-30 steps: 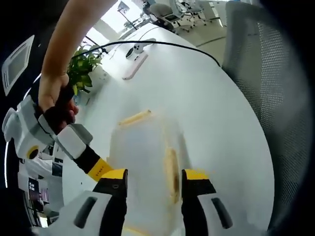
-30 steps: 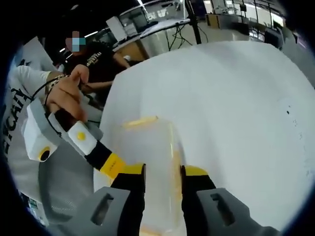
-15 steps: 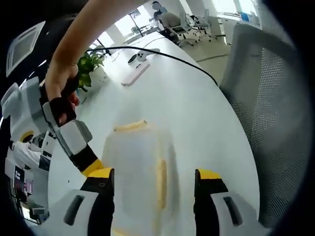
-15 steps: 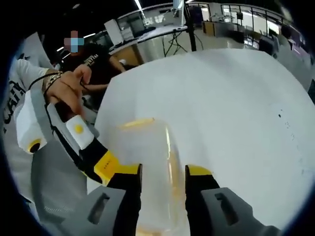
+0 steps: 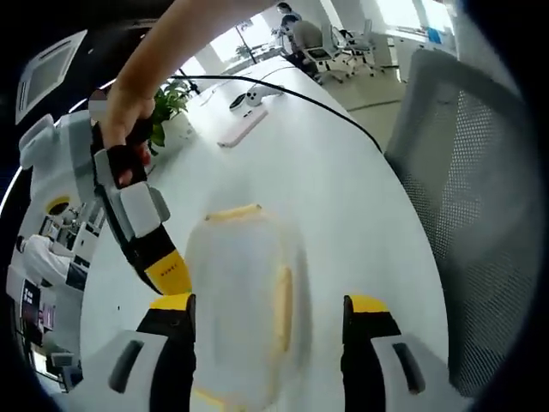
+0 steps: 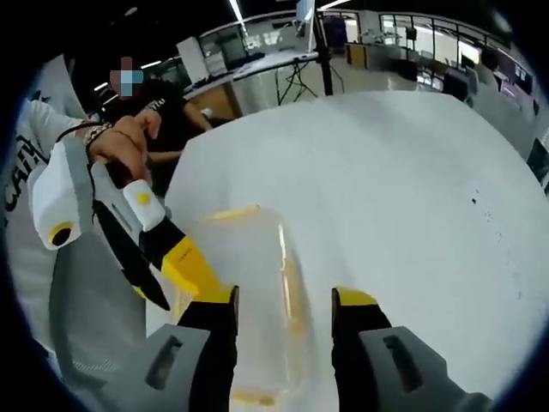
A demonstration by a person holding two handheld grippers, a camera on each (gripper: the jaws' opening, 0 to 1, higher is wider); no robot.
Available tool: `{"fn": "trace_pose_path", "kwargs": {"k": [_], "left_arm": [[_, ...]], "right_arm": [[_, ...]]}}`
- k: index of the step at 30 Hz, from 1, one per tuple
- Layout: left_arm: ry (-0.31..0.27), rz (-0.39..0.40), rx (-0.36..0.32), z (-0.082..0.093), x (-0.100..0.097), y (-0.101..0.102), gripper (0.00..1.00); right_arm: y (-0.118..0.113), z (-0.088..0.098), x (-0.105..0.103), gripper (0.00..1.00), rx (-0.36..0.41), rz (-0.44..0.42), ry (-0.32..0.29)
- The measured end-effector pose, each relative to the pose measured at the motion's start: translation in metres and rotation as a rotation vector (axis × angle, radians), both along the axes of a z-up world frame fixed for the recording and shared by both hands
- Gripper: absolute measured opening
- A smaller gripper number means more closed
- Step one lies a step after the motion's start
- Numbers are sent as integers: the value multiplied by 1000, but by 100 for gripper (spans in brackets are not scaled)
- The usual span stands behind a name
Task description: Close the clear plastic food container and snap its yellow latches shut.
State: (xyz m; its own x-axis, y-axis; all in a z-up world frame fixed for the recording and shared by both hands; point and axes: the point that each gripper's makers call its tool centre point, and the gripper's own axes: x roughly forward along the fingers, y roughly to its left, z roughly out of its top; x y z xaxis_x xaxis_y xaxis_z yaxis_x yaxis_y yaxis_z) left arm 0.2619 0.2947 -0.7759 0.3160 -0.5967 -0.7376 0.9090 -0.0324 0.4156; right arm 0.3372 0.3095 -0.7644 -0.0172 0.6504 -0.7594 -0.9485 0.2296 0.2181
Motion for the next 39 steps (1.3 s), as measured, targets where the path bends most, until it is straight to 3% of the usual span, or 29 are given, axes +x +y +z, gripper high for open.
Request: {"fn": "trace_pose_path", "kwargs": {"k": [7, 16, 28, 39], "left_arm": [[6, 22, -4, 4, 4, 7, 70], [7, 91, -35, 13, 18, 12, 70], [43, 189, -95, 25, 38, 26, 71], [106, 225, -95, 27, 52, 41, 71]], "right_arm": [[-6, 6, 8, 50, 11, -17, -35], [-7, 14, 8, 49, 42, -35, -53], [-18, 27, 16, 51, 88, -79, -107], [-33, 28, 7, 58, 107, -126, -127]]}}
